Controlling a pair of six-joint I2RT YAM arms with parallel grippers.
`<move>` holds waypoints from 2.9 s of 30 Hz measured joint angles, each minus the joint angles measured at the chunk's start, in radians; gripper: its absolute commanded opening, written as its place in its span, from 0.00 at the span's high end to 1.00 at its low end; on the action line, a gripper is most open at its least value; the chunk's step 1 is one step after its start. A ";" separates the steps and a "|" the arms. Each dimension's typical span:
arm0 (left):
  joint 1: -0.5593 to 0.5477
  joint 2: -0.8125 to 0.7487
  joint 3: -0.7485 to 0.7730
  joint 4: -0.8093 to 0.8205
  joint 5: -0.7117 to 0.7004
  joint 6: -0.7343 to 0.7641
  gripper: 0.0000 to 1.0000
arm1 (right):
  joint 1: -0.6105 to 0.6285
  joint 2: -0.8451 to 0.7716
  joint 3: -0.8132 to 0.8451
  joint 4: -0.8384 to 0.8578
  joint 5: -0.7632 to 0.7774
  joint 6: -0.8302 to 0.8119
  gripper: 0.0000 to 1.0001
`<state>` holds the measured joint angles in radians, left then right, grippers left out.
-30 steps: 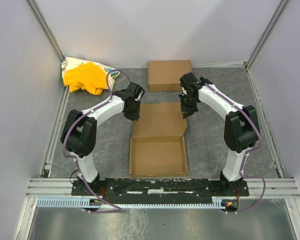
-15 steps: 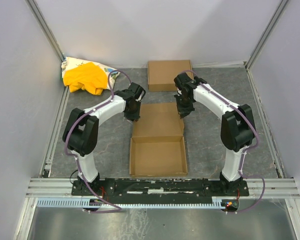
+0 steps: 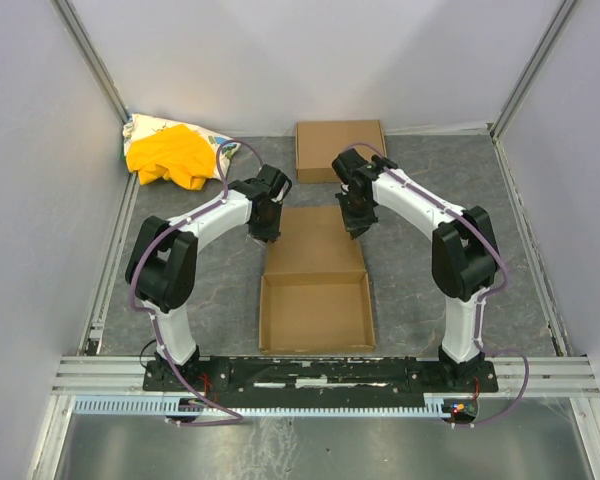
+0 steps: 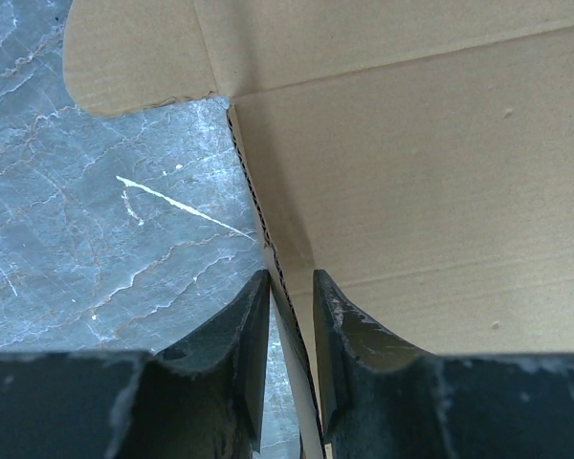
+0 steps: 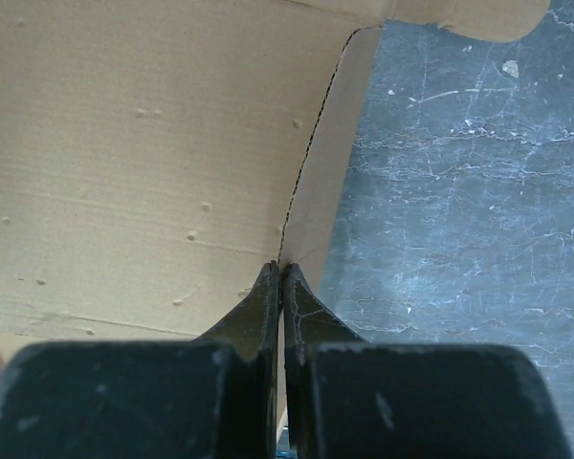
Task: Fold the paper box
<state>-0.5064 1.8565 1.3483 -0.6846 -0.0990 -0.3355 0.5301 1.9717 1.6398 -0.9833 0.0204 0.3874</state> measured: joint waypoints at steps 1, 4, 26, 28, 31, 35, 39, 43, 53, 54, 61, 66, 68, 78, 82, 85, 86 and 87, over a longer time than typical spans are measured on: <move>0.000 0.000 0.000 0.000 0.000 0.000 0.69 | 0.006 0.003 0.004 -0.002 0.007 0.000 0.97; 0.000 0.000 0.000 0.000 0.000 0.000 0.69 | 0.023 0.014 0.016 -0.010 0.032 0.001 0.97; -0.001 -0.127 -0.080 0.119 -0.048 0.002 0.91 | 0.044 -0.027 0.003 -0.046 0.208 0.006 0.98; -0.003 -0.188 -0.121 0.170 -0.051 0.010 0.93 | 0.044 -0.056 -0.018 -0.040 0.219 0.011 0.97; -0.006 -0.273 -0.197 0.253 -0.057 0.023 0.95 | 0.044 -0.102 -0.044 -0.031 0.230 0.021 0.70; -0.006 -0.381 -0.330 0.380 -0.069 0.048 0.97 | 0.046 -0.209 -0.103 -0.003 0.260 0.026 0.40; -0.010 -0.544 -0.556 0.594 -0.098 0.118 0.97 | 0.035 -0.328 -0.143 0.014 0.281 0.023 0.32; -0.015 -0.700 -0.783 0.872 -0.113 0.189 0.97 | -0.048 -0.458 -0.150 0.057 0.210 -0.004 0.34; -0.040 -0.733 -0.901 1.204 -0.109 0.259 0.97 | -0.231 -0.510 -0.220 0.167 -0.180 -0.097 0.45; -0.040 -0.739 -0.915 1.223 -0.109 0.262 0.97 | -0.230 -0.510 -0.229 0.181 -0.220 -0.100 0.45; -0.042 -0.762 -0.940 1.287 -0.110 0.274 0.97 | -0.229 -0.510 -0.266 0.285 -0.478 -0.101 0.50; -0.041 -0.771 -0.949 1.302 -0.117 0.276 0.97 | -0.236 -0.506 -0.265 0.298 -0.528 -0.113 0.71; -0.041 -0.771 -0.951 1.302 -0.128 0.278 0.97 | -0.239 -0.500 -0.261 0.296 -0.534 -0.121 0.78; -0.048 -0.775 -0.953 1.308 -0.132 0.282 0.68 | -0.238 -0.493 -0.191 0.257 -0.505 -0.177 0.92; -0.057 -0.797 -0.952 1.308 -0.116 0.280 0.40 | -0.235 -0.513 -0.214 0.294 -0.497 -0.198 0.98; -0.063 -0.845 -0.945 1.283 -0.127 0.280 0.33 | -0.230 -0.597 -0.313 0.386 -0.479 -0.231 0.98; -0.064 -0.870 -0.938 1.265 -0.135 0.280 0.30 | -0.229 -0.634 -0.348 0.414 -0.472 -0.247 0.98; -0.064 -0.891 -0.930 1.249 -0.140 0.280 0.25 | -0.229 -0.668 -0.374 0.436 -0.467 -0.267 0.98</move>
<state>-0.5709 0.9653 0.4187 0.5644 -0.2390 -0.0551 0.3008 1.3033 1.2655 -0.5476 -0.4461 0.1200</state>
